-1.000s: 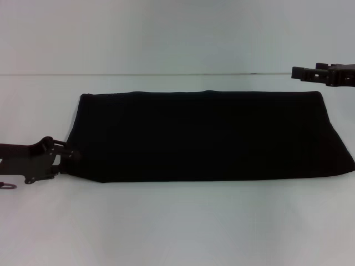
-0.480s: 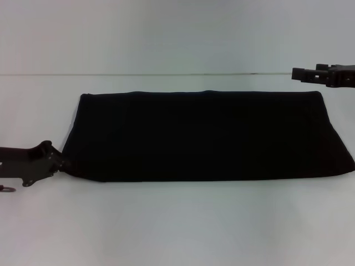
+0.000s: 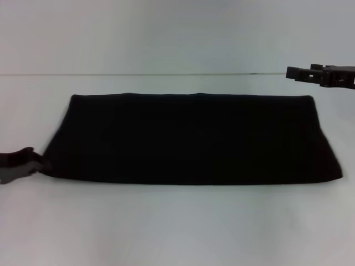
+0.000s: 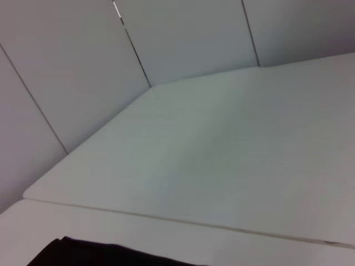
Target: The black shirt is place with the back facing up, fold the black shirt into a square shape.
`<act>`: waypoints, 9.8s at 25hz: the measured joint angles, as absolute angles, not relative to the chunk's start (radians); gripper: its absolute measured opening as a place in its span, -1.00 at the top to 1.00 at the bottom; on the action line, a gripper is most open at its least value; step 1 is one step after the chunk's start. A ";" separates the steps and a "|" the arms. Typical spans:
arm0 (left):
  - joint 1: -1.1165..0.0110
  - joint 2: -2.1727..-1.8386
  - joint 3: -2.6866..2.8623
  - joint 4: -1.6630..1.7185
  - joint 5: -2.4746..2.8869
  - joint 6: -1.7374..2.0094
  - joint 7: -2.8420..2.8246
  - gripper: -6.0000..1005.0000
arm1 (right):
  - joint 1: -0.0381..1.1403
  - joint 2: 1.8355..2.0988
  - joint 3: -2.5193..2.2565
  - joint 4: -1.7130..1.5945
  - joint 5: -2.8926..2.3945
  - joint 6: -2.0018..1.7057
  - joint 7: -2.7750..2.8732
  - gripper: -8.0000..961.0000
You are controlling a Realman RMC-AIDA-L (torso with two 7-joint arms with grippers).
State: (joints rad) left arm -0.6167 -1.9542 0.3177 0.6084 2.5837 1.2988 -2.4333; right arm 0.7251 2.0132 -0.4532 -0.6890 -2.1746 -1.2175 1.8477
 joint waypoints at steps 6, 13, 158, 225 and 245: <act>-0.577 -1.953 0.328 0.699 2.611 1.307 -2.336 0.96 | 0.730 2.039 -0.448 -0.685 -2.170 -1.175 1.847 -0.91; -0.510 -1.947 0.323 0.843 2.691 1.314 -2.294 0.96 | 0.748 2.054 -0.454 -0.674 -2.158 -1.132 1.847 -0.91; -0.603 -2.100 0.736 0.540 2.089 1.662 -1.524 -0.89 | 0.708 2.025 -0.698 -0.463 -1.992 -1.231 1.991 0.91; -0.751 -2.174 0.647 0.309 1.928 0.912 -1.049 -0.88 | 0.672 2.005 -0.558 -0.545 -2.029 -1.192 1.912 -0.35; -0.710 -2.163 0.634 0.398 1.928 1.393 -1.202 -0.86 | 0.702 2.052 -0.570 -0.525 -2.028 -1.178 1.707 -0.28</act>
